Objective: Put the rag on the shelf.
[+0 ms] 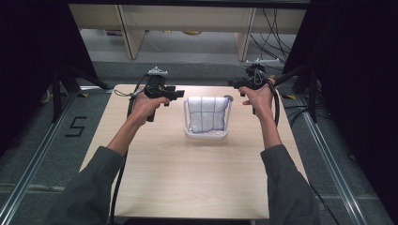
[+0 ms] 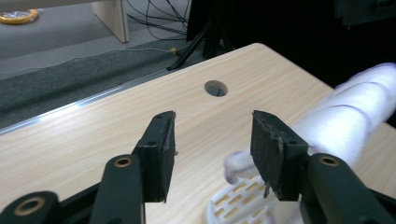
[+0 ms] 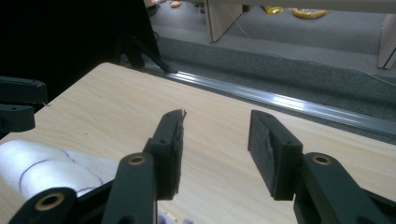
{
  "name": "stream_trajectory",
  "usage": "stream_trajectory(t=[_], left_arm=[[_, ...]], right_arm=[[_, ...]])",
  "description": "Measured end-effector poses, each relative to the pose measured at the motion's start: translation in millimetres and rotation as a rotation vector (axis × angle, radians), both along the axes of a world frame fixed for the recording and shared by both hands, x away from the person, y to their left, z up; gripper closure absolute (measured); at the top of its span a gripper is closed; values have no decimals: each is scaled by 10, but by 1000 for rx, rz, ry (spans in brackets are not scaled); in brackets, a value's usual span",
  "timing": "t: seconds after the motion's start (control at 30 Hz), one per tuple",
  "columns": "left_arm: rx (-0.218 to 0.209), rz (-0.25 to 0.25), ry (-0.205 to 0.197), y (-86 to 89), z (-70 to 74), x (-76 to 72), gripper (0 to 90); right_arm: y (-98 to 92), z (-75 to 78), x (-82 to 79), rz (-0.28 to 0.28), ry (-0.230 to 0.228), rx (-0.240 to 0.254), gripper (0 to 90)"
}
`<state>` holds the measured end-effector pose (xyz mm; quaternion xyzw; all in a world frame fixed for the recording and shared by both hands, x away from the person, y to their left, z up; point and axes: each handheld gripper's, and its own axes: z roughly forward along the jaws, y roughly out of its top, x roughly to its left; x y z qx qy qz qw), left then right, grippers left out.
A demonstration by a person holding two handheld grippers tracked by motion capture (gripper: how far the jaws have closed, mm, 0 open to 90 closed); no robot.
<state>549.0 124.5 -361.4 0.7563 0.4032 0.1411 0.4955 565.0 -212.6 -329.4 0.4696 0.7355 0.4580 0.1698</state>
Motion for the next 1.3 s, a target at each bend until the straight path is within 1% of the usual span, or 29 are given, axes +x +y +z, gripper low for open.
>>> stream_trajectory(t=[0.03, 0.07, 0.1, 0.17, 0.2, 0.23, 0.3, 0.37, 0.4, 0.43, 0.57, 0.6, 0.63, 0.7, 0.73, 0.77, 0.8, 0.83, 0.87, 0.9, 0.93, 1.0, 1.03, 1.07, 1.1, 1.13, 1.17, 1.27, 1.3], left_arm=[[0, 10, -4, 11, 7, -22, 485], [1, 5, 0, 27, 14, -33, 476], [2, 11, -1, 49, 26, -52, 458], [-19, 12, 0, 71, 39, -77, 450], [-23, 10, -2, 82, 51, -98, 448], [-22, 9, -5, 88, 58, -110, 443], [-26, 15, -7, 99, 73, -151, 436], [-28, 12, -4, 108, 86, -211, 431], [-30, 4, -8, 112, 93, -241, 430], [-32, 3, -12, 112, 101, -272, 429], [-38, -7, -18, 117, 123, -386, 415], [-38, -7, -18, 117, 123, -386, 411], [-41, -23, -21, 118, 131, -436, 406], [-48, -26, -18, 114, 125, -477, 399], [-51, -31, -13, 113, 119, -503, 396], [-52, -36, -15, 110, 112, -522, 389], [-52, -36, -15, 110, 112, -522, 388], [-52, -30, -15, 111, 108, -573, 384], [-64, -34, -18, 115, 100, -606, 380], [-65, -36, -20, 120, 96, -634, 380], [-69, -41, -19, 125, 85, -681, 380], [-65, -42, -20, 138, 77, -754, 375], [-68, -44, -21, 147, 72, -785, 373], [-64, -43, -21, 158, 71, -816, 371], [-67, -45, -20, 162, 69, -838, 366], [-63, -48, -24, 172, 63, -873, 363], [-59, -45, -25, 181, 62, -903, 362], [-72, -48, -25, 193, 52, -952, 356], [-73, -51, -22, 206, 31, -1014, 350]], right_arm=[[-3, -2, -11, 2, 3, 2, 549], [-9, 1, -23, 9, -2, -7, 534], [-2, 9, -62, -6, -2, 5, 526], [-4, 20, -89, 9, -7, 0, 514], [4, 25, -106, 3, -6, -1, 507], [-2, 33, -113, 21, -21, -10, 506], [9, 46, -150, 18, -16, 4, 496], [11, 58, -175, 22, -17, -4, 483], [22, 67, -198, 17, -6, 5, 477], [9, 71, -195, 34, -30, -12, 473], [26, 96, -258, 35, -27, -15, 455], [23, 100, -269, 40, -25, -15, 453], [24, 109, -292, 42, -29, -11, 451], [21, 114, -322, 47, -30, -5, 444], [11, 108, -321, 58, -44, -13, 439], [10, 116, -350, 50, -33, -8, 435], [2, 115, -358, 64, -45, -11, 434], [8, 123, -390, 54, -36, -3, 431], [-1, 122, -401, 66, -47, -11, 427], [2, 122, -428, 63, -42, -2, 422], [4, 124, -446, 72, -42, -8, 414], [12, 132, -514, 75, -47, 0, 413], [5, 132, -532, 88, -58, -4, 413], [9, 136, -566, 84, -49, 4, 412], [8, 135, -588, 86, -48, 1, 409], [5, 135, -603, 89, -61, -5, 408], [7, 131, -629, 100, -60, 2, 406], [20, 130, -687, 96, -51, 10, 400], [14, 113, -722, 112, -69, 1, 397]])
